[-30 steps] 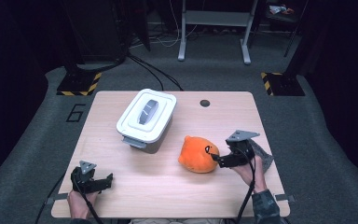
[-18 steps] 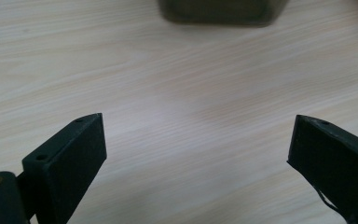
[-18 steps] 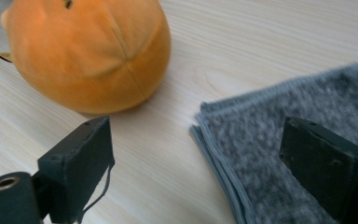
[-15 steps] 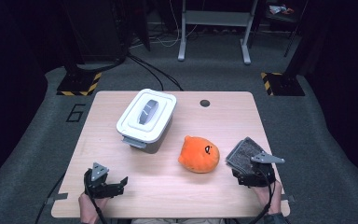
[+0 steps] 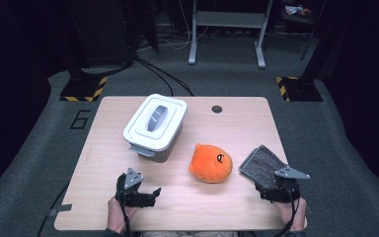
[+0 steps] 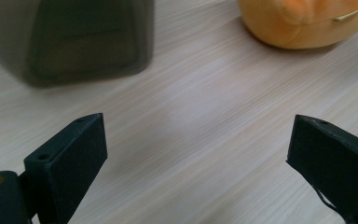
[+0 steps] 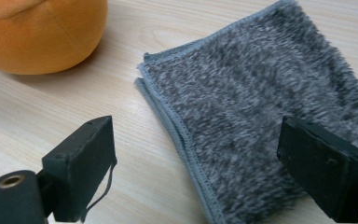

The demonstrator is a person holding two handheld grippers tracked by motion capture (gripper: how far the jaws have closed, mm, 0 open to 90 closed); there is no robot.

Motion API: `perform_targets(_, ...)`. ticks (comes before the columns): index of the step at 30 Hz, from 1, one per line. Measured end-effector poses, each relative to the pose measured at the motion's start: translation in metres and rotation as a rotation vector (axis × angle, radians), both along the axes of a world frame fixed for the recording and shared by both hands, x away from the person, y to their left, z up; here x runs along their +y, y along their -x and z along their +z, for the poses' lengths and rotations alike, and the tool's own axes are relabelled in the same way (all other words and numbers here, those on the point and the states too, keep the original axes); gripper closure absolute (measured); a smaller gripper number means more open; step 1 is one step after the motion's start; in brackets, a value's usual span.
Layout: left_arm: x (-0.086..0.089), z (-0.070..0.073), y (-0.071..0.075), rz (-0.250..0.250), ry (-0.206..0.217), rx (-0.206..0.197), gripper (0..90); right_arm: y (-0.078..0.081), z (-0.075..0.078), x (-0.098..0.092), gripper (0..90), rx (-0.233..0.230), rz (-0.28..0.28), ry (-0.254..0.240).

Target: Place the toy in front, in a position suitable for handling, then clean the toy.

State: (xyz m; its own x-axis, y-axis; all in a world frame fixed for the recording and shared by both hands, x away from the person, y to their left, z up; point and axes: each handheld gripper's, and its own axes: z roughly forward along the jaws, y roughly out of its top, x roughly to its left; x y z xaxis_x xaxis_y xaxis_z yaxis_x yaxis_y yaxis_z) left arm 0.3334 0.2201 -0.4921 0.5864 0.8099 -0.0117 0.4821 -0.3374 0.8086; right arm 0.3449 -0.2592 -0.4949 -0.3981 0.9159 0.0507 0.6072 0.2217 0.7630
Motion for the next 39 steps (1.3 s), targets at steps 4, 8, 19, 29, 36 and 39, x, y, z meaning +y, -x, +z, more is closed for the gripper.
perform_targets(4,-0.019,0.004,-0.006,-0.052,-0.003,0.002,4.8,-0.001,0.001,-0.002,10.9,-0.006,0.002,0.016)
perform_targets(8,-0.039,0.004,-0.012,-0.103,-0.007,0.0,5.7,-0.002,0.001,-0.003,11.3,-0.002,-0.005,0.015)
perform_targets(19,-0.091,0.01,-0.04,-0.208,0.001,-0.002,12.2,-0.008,0.004,-0.002,11.7,0.005,0.009,0.026)
perform_targets(29,-0.104,0.008,-0.051,-0.207,-0.001,0.002,21.9,-0.012,0.007,-0.004,12.5,-0.004,0.017,0.037)
perform_targets(36,-0.109,0.005,-0.058,-0.2,0.0,0.009,38.0,-0.014,0.009,-0.006,12.7,-0.001,0.01,0.032)
perform_targets(39,-0.111,0.004,-0.06,-0.214,0.012,0.011,45.9,-0.015,0.011,-0.007,12.7,-0.005,0.006,0.046)
